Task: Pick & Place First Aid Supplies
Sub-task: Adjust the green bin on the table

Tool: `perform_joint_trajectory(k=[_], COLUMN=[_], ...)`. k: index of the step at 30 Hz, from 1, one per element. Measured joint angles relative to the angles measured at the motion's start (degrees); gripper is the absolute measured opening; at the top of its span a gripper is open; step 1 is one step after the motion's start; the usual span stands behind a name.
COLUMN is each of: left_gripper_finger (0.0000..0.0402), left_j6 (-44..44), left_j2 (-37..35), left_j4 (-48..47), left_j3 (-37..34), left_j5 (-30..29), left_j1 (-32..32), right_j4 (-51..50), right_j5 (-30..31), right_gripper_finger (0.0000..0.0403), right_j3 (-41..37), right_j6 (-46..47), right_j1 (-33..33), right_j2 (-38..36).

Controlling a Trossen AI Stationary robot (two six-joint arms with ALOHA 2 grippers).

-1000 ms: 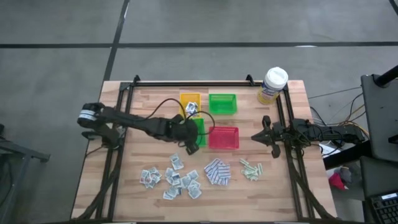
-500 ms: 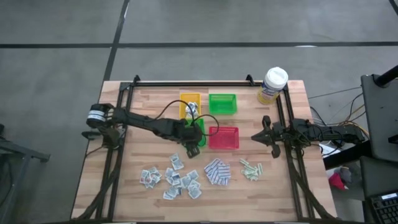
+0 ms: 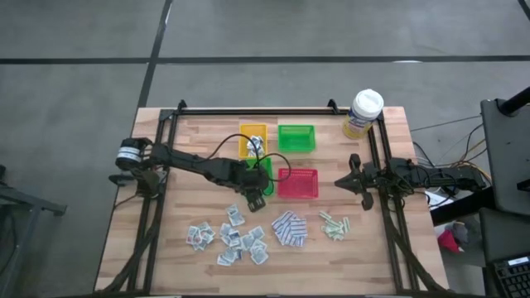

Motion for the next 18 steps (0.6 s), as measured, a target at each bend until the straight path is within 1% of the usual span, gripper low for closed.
perform_joint_trajectory(k=[18], left_gripper_finger=[0.0168], left_j6=[-5.9], left_j2=[0.0], left_j4=[-4.1], left_j3=[0.0], left_j5=[1.5], left_j1=[-0.6], right_j4=[0.0], right_j5=[0.0], right_gripper_finger=[0.0028], right_j3=[0.0], right_j6=[0.0], right_j1=[0.0], right_j2=[0.0])
